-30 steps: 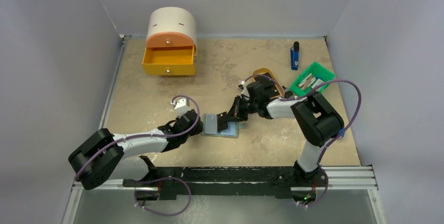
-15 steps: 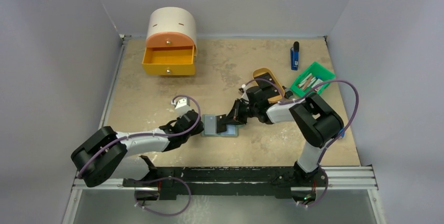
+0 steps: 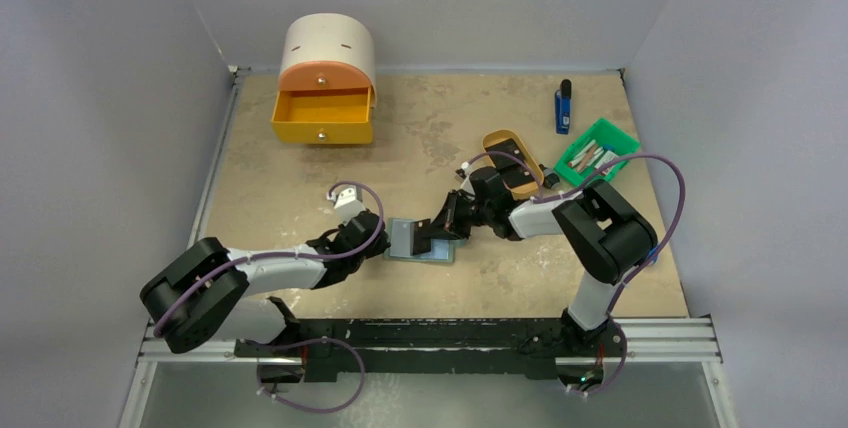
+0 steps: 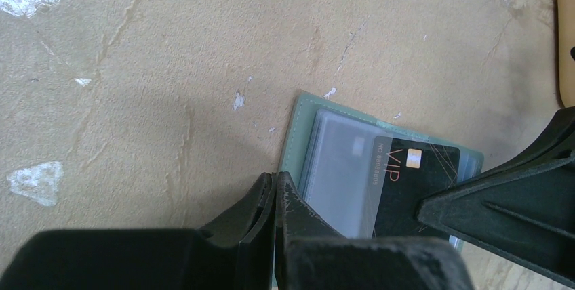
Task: Put the credit cards into the card holder
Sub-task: Insert the credit card into the card holder.
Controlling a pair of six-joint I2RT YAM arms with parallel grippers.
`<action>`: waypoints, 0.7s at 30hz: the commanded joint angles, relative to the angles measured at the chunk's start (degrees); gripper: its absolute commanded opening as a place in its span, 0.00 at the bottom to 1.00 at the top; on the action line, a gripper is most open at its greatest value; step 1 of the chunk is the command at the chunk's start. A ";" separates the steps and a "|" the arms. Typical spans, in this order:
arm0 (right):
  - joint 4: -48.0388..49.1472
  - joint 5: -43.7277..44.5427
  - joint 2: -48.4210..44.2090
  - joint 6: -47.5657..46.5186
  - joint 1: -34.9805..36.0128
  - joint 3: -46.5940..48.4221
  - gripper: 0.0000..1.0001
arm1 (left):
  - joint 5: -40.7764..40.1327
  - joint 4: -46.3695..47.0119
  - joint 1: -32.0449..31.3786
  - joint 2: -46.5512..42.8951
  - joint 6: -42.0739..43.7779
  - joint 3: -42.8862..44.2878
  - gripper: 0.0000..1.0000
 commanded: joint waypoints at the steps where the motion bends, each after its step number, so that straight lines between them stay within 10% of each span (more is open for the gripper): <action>1: -0.18 1.67 0.16 0.31 0.88 -0.12 0.00 | 1.41 0.39 0.25 1.02 -0.91 -0.84 0.00; 21: 13.70 8.90 -0.01 12.60 2.82 -7.28 0.00 | 1.87 2.96 0.26 -0.44 -5.56 -4.77 0.00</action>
